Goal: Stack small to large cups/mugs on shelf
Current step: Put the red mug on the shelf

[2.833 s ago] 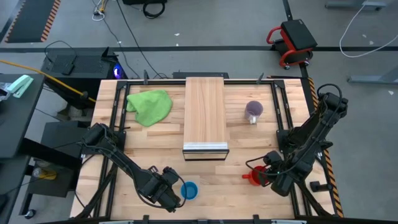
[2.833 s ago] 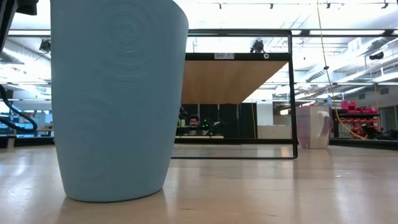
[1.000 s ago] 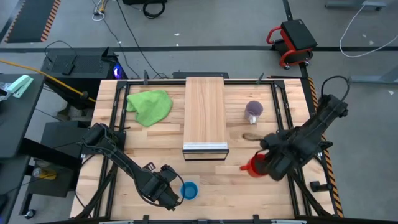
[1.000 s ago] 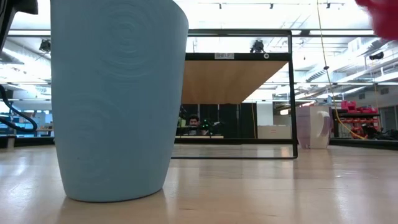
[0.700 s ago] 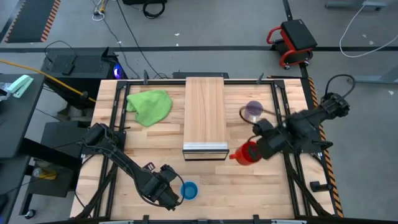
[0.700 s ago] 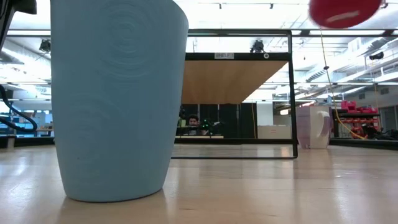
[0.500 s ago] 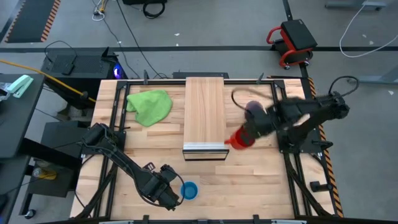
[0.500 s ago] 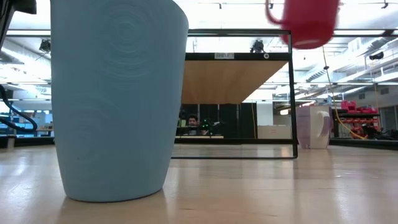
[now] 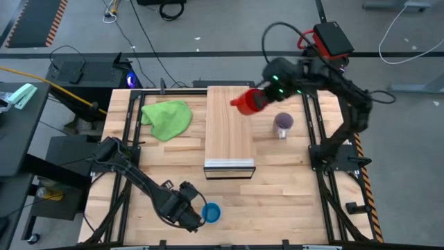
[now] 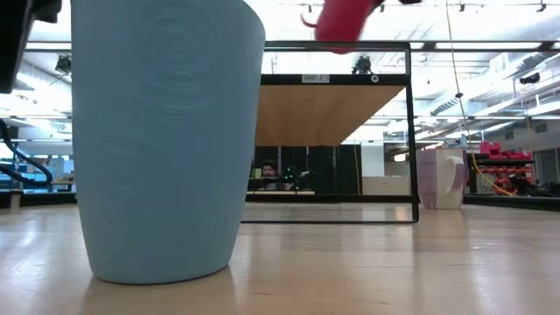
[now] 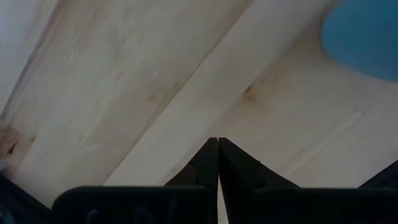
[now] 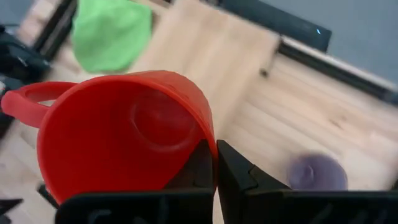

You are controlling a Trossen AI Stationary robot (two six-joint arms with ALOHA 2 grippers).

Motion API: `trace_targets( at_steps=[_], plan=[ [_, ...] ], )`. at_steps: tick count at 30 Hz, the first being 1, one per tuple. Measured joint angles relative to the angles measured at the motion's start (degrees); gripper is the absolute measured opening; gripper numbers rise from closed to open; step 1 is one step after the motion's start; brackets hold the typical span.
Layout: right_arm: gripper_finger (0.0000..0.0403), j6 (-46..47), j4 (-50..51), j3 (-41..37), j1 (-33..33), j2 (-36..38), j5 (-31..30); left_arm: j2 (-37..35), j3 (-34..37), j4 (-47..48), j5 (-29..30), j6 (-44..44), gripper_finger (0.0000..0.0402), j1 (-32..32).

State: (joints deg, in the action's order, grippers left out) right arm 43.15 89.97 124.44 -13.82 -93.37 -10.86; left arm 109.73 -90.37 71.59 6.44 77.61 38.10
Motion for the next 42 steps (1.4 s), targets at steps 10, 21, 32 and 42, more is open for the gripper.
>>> trace_targets(
  at_steps=[10, 21, 32, 42],
  plan=[
    [0.0004, -5.1, -0.12, 7.14, -2.77, -11.94, 7.01, 0.0, 0.0, 3.57, 0.0, 2.57, 0.001, -0.91],
    [0.0004, 6.77, 0.06, 7.42, -1.64, -12.76, 4.44, 0.0, 0.0, 8.02, 0.34, 2.64, 0.0016, 0.35],
    [0.0004, 7.72, 0.05, 7.24, 0.24, -17.85, 4.76, 0.0, 0.0, 8.04, 1.87, -0.53, 0.002, -0.02],
    [0.0004, 8.22, 0.04, 7.24, -0.44, -19.15, 4.38, 0.0, 0.0, 7.96, 2.56, -1.74, 0.0007, -0.04]
  ],
)
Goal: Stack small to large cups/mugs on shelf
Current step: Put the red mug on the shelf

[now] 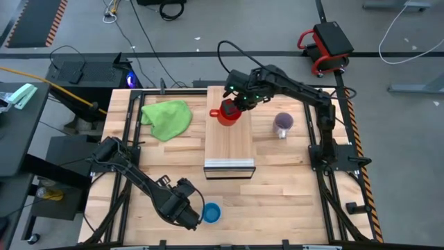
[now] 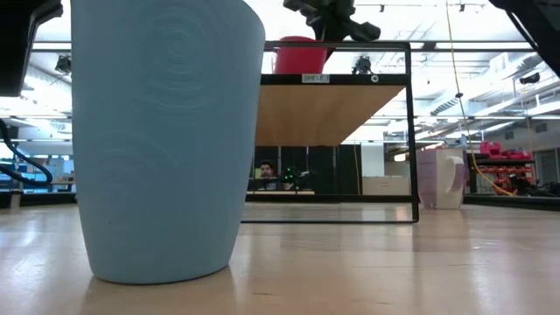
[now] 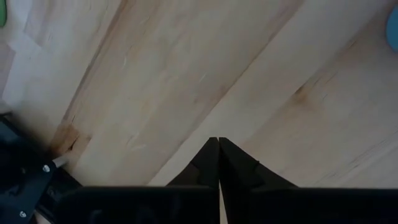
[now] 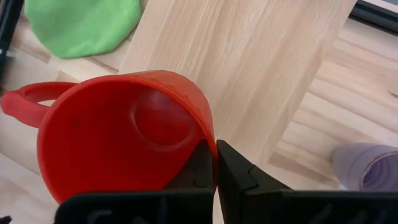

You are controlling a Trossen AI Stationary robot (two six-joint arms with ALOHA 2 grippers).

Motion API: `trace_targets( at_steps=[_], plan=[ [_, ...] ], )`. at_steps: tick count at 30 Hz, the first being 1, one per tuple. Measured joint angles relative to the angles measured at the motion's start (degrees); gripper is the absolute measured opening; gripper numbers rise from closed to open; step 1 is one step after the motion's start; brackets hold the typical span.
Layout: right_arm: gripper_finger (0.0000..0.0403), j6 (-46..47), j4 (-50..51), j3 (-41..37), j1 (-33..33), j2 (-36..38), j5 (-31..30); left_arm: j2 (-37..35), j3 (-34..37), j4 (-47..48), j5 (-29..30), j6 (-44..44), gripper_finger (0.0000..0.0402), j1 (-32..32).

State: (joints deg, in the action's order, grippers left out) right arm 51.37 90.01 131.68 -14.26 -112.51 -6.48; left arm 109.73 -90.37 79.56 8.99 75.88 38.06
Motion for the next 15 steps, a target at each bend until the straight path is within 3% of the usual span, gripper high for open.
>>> trace_targets(
  at_steps=[15],
  plan=[
    [0.0004, -0.34, 0.01, -6.05, -0.55, 0.94, 0.13, 0.0, 0.0, -0.49, 1.35, 1.05, 0.0031, -0.15]
  ],
)
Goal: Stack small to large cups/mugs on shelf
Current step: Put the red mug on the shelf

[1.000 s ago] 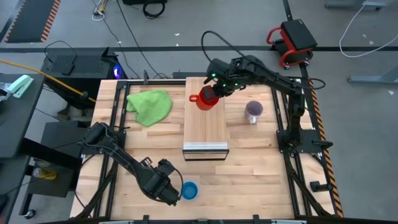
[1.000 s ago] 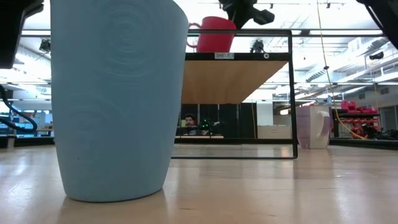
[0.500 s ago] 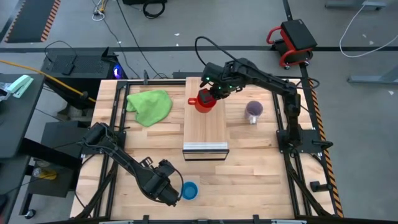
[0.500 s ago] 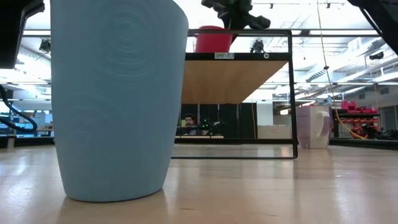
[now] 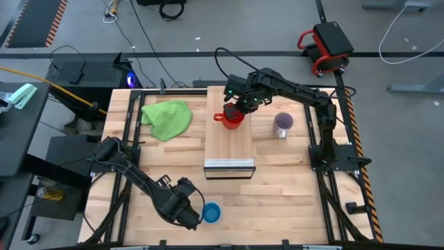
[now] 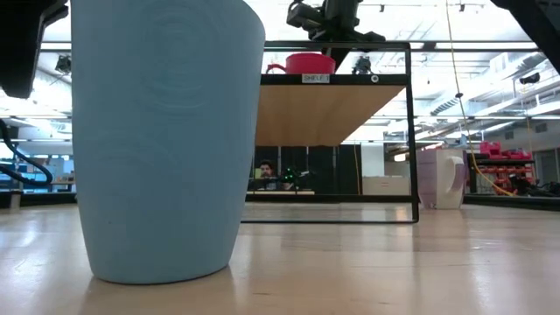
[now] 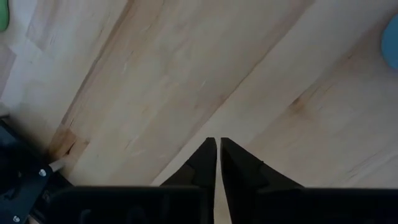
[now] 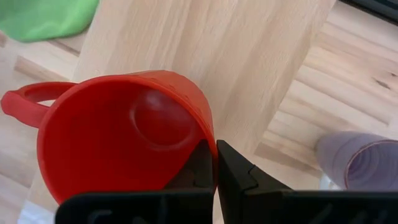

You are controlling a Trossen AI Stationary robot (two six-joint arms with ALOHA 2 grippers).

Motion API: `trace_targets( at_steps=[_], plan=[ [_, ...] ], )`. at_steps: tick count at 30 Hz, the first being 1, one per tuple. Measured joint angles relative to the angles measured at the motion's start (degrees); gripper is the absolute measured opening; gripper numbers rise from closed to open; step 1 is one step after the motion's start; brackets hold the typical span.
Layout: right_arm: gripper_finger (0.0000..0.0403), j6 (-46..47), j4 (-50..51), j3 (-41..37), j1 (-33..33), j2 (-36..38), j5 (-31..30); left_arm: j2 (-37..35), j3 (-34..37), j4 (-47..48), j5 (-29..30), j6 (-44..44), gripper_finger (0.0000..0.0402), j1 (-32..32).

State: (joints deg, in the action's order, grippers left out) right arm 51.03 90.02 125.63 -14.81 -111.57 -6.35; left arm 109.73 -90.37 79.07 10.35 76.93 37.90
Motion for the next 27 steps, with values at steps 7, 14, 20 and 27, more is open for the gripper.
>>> trace_targets(
  at_steps=[7, 14, 20, 27],
  plan=[
    [0.0004, 0.5, -0.01, -0.4, 0.11, 0.0, 1.63, 0.0, 0.0, -0.07, 0.57, -0.11, 0.0011, -0.36],
    [0.0004, 0.41, 0.0, -0.4, 0.7, 0.0, 2.06, 0.0, 0.0, -0.07, 1.53, -0.24, 0.0019, -0.52],
    [0.0005, 0.45, -0.02, -0.4, 2.76, 0.0, 2.06, 0.0, 0.0, -0.07, 1.66, -0.22, 0.002, -0.52],
    [0.0004, 3.84, -0.02, -0.42, 8.78, 0.55, 2.3, 0.0, 0.0, -0.07, 1.66, -0.99, 0.0011, -0.56]
  ],
)
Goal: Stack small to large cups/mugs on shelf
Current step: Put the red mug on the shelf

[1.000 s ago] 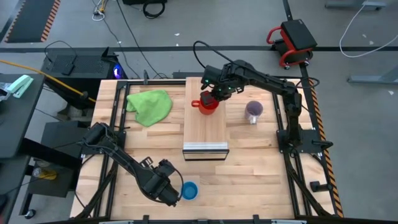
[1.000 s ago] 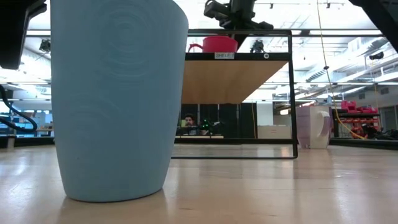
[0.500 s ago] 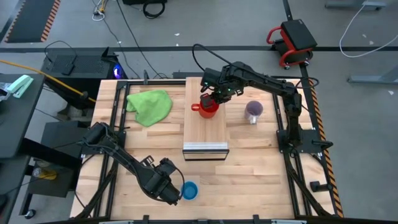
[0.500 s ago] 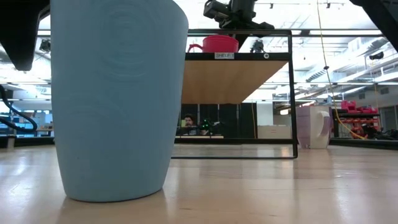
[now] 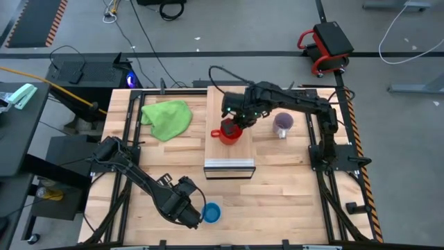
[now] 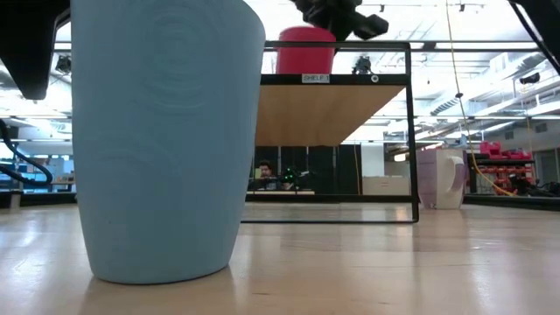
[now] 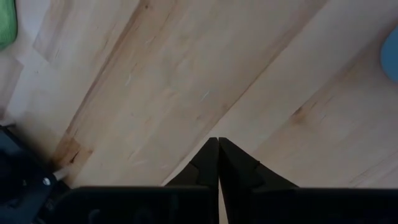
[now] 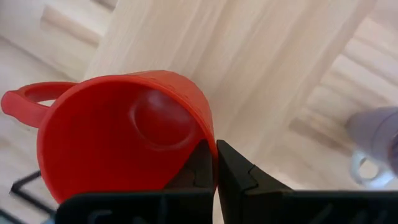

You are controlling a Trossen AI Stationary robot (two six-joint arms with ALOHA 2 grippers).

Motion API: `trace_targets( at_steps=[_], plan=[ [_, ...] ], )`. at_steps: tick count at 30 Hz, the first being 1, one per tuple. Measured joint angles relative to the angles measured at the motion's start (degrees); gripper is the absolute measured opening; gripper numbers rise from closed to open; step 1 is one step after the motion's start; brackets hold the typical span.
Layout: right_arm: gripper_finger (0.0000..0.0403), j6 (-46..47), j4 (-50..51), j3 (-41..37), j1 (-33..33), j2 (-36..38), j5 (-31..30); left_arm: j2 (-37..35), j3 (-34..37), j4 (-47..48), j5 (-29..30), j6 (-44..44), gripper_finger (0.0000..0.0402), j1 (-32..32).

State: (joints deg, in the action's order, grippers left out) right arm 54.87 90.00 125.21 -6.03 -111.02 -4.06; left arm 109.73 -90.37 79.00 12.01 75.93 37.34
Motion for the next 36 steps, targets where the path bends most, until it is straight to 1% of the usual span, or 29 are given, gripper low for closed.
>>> trace_targets(
  at_steps=[7, 10, 14, 16, 19, 22, 27, 31, 36],
  plan=[
    [0.0004, 6.25, 0.02, 0.02, 6.06, 1.0, -0.79, 0.0, 0.0, -0.09, 0.0, -1.33, 0.0021, 0.0],
    [0.0004, 9.43, 0.02, 0.02, 7.43, 1.0, -0.83, 0.0, 0.0, -0.39, -0.02, -1.66, 0.0018, 0.0],
    [0.0004, 12.91, 0.02, 0.02, 8.16, 0.98, -3.65, 0.0, 0.0, -0.39, -0.01, -2.58, 0.0011, 0.0],
    [0.0004, 14.45, 0.02, 0.02, 8.35, 0.98, -4.07, 0.0, 0.0, -0.39, 0.01, -3.14, 0.0011, 0.0],
    [0.0004, 15.21, -0.16, -0.43, 8.72, 1.01, -4.06, 0.0, 0.0, -0.39, 0.88, -3.71, 0.0017, 0.0],
    [0.0004, 16.52, 0.2, -2.92, 9.39, 1.06, -4.06, 0.0, 0.0, -0.42, 1.11, -4.8, 0.0022, 0.0],
    [0.0004, 17.84, 0.07, -6.37, 11.26, 1.72, -3.67, 0.0, 0.0, -0.42, 1.44, -6.4, 0.0016, 0.0],
    [0.0005, 18.7, -0.06, -6.43, 11.74, 1.7, -3.59, 0.0, 0.0, -0.45, 1.87, -7.19, 0.0013, 0.0],
    [0.0005, 19.02, 0.0, -6.03, 11.74, 1.64, -3.93, 0.0, 0.0, -0.92, 2.54, -8.06, 0.0021, 0.0]
  ],
)
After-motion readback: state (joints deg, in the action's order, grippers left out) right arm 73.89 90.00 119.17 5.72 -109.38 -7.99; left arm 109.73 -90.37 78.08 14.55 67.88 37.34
